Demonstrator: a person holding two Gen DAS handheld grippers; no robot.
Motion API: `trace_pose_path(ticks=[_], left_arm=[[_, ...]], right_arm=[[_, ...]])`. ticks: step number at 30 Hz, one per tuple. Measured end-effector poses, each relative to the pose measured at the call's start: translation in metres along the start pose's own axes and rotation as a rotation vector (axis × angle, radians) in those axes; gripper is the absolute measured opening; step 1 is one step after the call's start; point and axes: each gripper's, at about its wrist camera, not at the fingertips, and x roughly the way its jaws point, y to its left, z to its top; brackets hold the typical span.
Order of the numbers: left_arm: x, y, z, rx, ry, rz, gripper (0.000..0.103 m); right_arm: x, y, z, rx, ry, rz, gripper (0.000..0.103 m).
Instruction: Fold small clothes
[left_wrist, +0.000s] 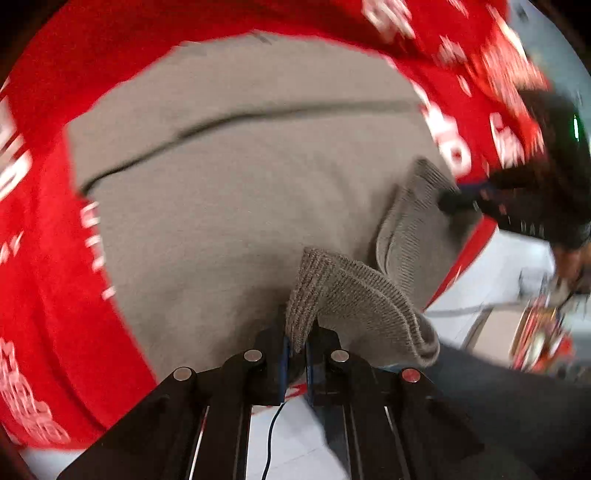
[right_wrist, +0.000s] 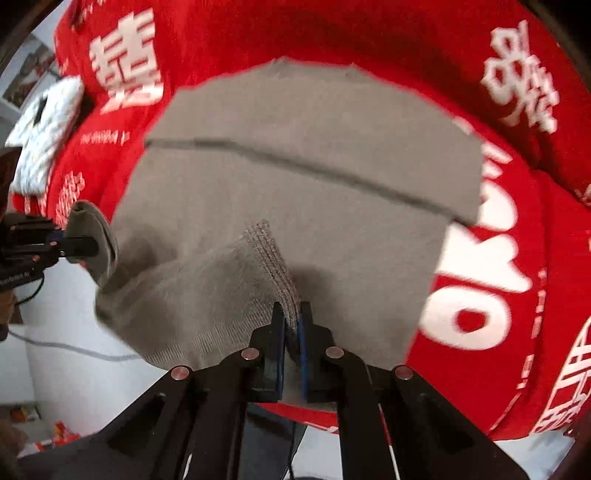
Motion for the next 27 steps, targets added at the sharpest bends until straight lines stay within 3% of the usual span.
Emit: trace_pose_path(ticks=[4,7,14,20,27], left_arm=[[-0.049,0.022,0.007,-0.134,-0.113,-0.001,0.008],[-0.078,0.032,0.017,-0.174,-0.196,0.0,0.008],[-0.113,0.064,0.091,-0.229,-0.379,0.057,0.008],[-0.095,0.101,0.163,-0.279,-0.434,0.114,0.008],[-0.007,0.14,0.225,-0.377,-0.341,0.197,0.008]], right_arm=[[-0.039,-0.008,0.032,0.016,-0.111,-0.034,0.007],[-0.057,-0.015,0.066,0.035,-0.195,-0.054,0.007],[-0.059,-0.05,0.15,0.036,-0.288,-0.088,0.007],[-0.005,-0.093,0.204,0.113,-0.234,-0.083,0.007],[0.082,-0.126,0.229,0.171,-0.107,-0.095,0.007]])
